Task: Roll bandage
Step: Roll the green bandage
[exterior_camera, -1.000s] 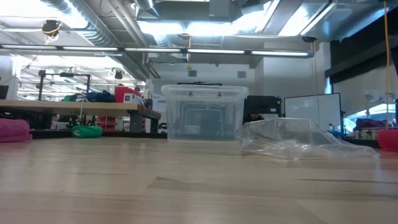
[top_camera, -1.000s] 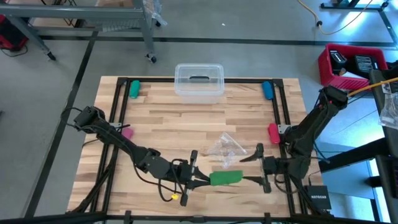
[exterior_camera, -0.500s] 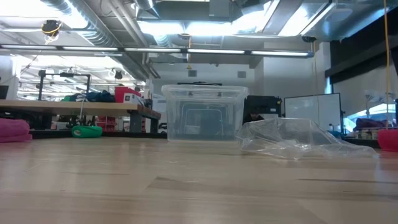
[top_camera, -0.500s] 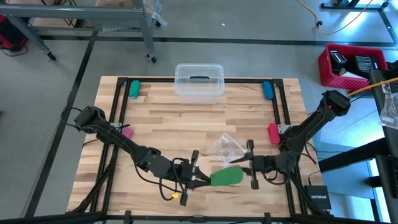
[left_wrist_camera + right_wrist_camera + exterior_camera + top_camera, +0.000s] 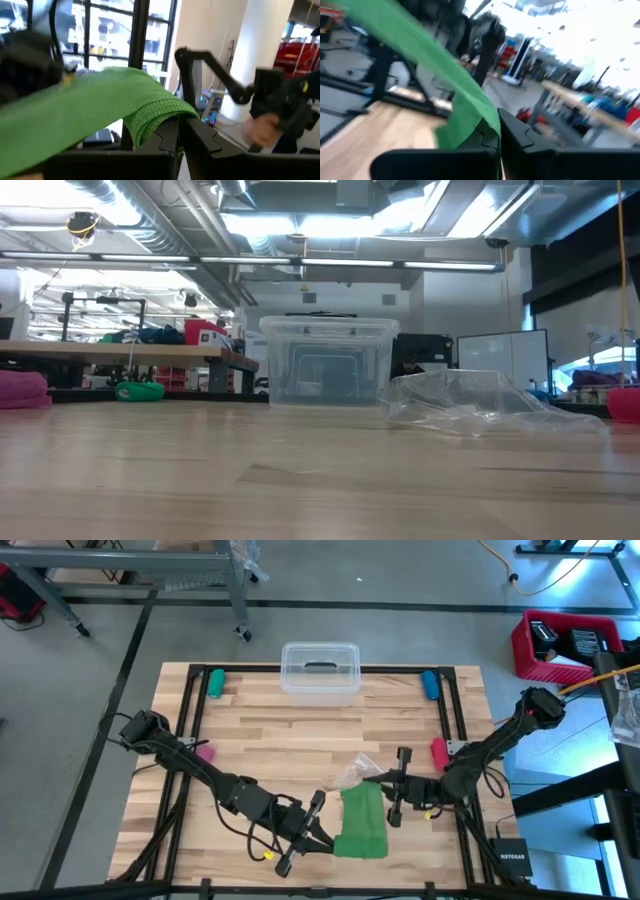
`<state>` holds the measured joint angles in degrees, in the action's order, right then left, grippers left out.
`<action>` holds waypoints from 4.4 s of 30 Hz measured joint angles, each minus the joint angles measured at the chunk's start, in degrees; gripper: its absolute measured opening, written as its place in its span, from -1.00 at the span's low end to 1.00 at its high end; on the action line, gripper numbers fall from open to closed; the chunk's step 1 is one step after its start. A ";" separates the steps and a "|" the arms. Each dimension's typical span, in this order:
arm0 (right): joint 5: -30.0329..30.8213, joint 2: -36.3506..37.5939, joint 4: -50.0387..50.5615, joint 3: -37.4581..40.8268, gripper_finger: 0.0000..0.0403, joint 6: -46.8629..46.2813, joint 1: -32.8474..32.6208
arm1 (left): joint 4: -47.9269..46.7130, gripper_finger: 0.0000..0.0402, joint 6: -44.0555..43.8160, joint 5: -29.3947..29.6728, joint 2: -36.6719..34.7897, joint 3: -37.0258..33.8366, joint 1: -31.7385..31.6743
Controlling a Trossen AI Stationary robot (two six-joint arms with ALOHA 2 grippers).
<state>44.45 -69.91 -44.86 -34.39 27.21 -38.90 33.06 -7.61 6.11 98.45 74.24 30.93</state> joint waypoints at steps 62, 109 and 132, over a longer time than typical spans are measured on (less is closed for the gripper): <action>-8.84 2.26 17.88 -4.96 0.37 -17.97 -1.42 | 4.38 -0.95 9.19 5.89 -0.09 -0.02 2.85; -4.58 -3.73 56.76 -30.74 0.37 -35.13 -5.60 | -2.42 -0.95 14.02 18.67 -2.58 0.00 2.19; -9.15 -8.72 36.82 -30.67 -0.92 4.32 -3.24 | 0.72 -0.95 11.44 14.90 -2.51 0.00 5.21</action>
<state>35.30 -78.63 -8.04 -65.06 31.53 -42.13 33.78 3.83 21.01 95.94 74.24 36.14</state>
